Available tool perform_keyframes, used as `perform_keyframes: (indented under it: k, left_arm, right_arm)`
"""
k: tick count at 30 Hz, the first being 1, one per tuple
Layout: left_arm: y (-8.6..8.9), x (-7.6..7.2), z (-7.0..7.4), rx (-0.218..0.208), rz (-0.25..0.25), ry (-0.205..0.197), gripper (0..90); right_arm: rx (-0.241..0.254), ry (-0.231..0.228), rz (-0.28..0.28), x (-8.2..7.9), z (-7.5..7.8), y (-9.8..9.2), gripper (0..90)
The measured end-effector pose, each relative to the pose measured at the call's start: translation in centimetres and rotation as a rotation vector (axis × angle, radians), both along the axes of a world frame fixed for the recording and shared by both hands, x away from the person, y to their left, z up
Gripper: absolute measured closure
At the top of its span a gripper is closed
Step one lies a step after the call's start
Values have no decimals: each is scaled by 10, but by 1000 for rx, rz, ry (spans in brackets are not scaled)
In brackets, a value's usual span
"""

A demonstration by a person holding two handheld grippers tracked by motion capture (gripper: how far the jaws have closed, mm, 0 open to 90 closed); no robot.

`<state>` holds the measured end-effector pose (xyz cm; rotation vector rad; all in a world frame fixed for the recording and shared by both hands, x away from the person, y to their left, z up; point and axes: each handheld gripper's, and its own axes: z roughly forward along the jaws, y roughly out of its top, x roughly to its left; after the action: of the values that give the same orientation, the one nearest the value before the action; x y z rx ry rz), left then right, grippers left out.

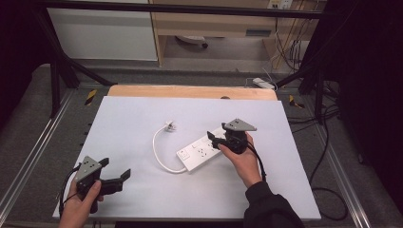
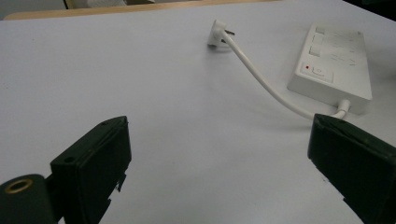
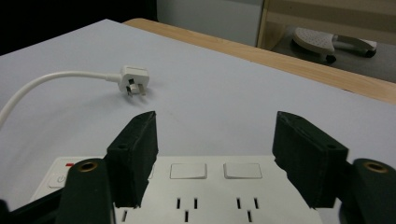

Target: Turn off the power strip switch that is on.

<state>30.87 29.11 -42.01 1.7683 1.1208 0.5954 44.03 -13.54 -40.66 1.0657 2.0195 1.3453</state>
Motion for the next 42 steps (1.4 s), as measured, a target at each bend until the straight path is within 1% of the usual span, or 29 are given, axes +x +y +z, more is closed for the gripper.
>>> perform_keyframes:
  k: [4, 11, 15, 23, 29, 35, 42]
  left_arm:
    - [0, 0, 0, -1, 0, 1, 60]
    - [0, 0, 0, 2, -1, 0, 60]
    - [0, 0, 0, 1, -1, 1, 60]
    - [0, 0, 0, 2, -3, 1, 60]
    - [-1, 0, 0, 1, -4, 1, 60]
    - [-1, 0, 0, 6, -9, 1, 60]
    - [-1, 0, -1, 13, -9, 2, 61]
  right_arm:
    - [-24, -11, 6, 0, -2, 3, 419]
    - [-36, -22, 18, 2, -6, 8, 609]
    - [-50, -30, 21, 3, -8, 12, 696]
    - [-65, -39, 36, 4, -11, 15, 827]
    - [-75, -46, 45, 5, -13, 17, 899]
    - [-86, -43, 52, 6, -16, 18, 900]
    - [-93, -29, 52, 8, -20, 19, 900]
